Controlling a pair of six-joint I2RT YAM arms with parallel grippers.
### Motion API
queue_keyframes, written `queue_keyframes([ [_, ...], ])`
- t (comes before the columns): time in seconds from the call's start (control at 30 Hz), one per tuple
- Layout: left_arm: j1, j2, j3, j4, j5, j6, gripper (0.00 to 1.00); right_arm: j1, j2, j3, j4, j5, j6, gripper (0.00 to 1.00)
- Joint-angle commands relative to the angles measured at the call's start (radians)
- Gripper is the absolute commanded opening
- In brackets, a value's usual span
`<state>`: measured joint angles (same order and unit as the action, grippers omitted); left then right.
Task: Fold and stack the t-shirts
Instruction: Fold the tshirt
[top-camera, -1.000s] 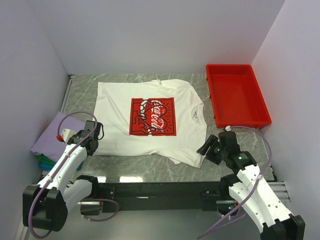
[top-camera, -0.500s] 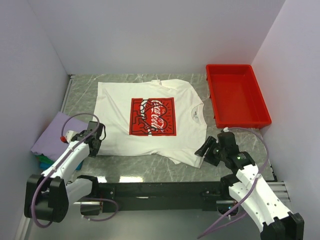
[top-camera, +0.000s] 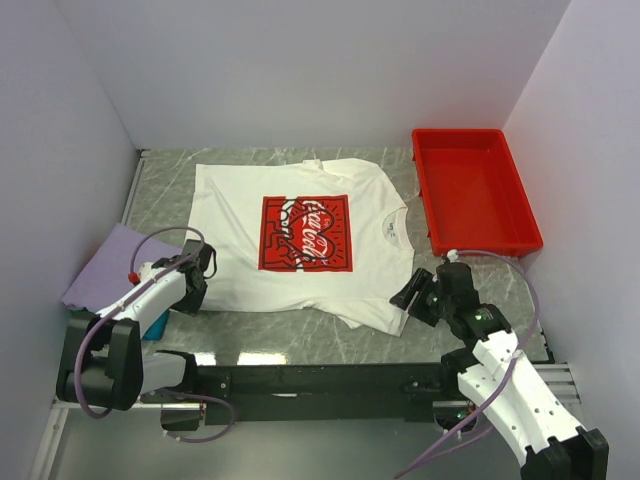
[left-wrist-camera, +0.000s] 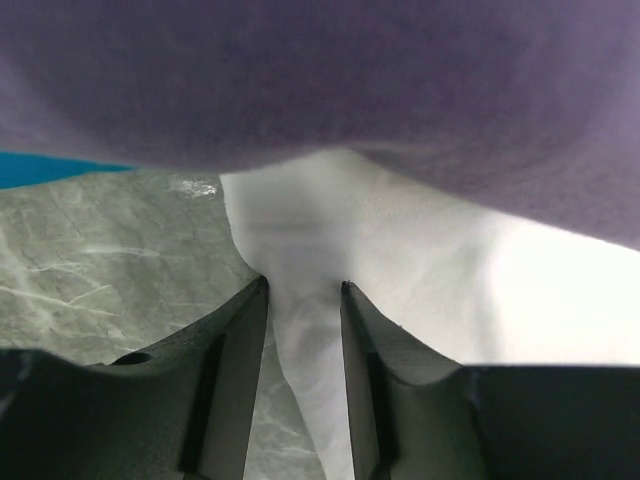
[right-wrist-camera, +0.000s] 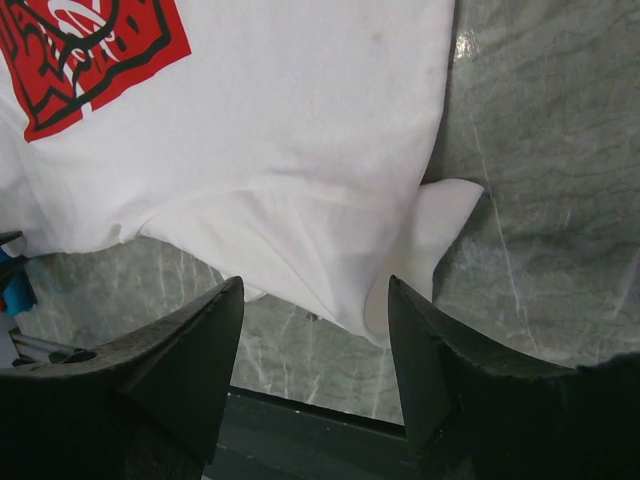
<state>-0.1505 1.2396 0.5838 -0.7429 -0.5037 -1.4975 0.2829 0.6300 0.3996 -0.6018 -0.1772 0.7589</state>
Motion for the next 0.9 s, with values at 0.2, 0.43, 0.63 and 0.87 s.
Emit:
queue_keyframes([
  [0.2,-0.001,0.018,0.03,-0.049,-0.058,-0.047,0.12,-0.002,0.028,0.024,0.059,-0.004,-0.036,0.66],
  [0.43,-0.001,-0.078,0.103,-0.104,-0.156,0.022,0.01,-0.002,0.017,0.036,0.022,-0.018,-0.023,0.68],
  [0.63,-0.001,-0.184,0.108,-0.089,-0.161,0.097,0.01,-0.002,0.02,0.004,-0.018,-0.048,0.023,0.68],
  [0.87,-0.001,-0.213,0.073,-0.026,-0.118,0.143,0.01,-0.002,-0.045,-0.051,-0.047,-0.059,0.048,0.65],
])
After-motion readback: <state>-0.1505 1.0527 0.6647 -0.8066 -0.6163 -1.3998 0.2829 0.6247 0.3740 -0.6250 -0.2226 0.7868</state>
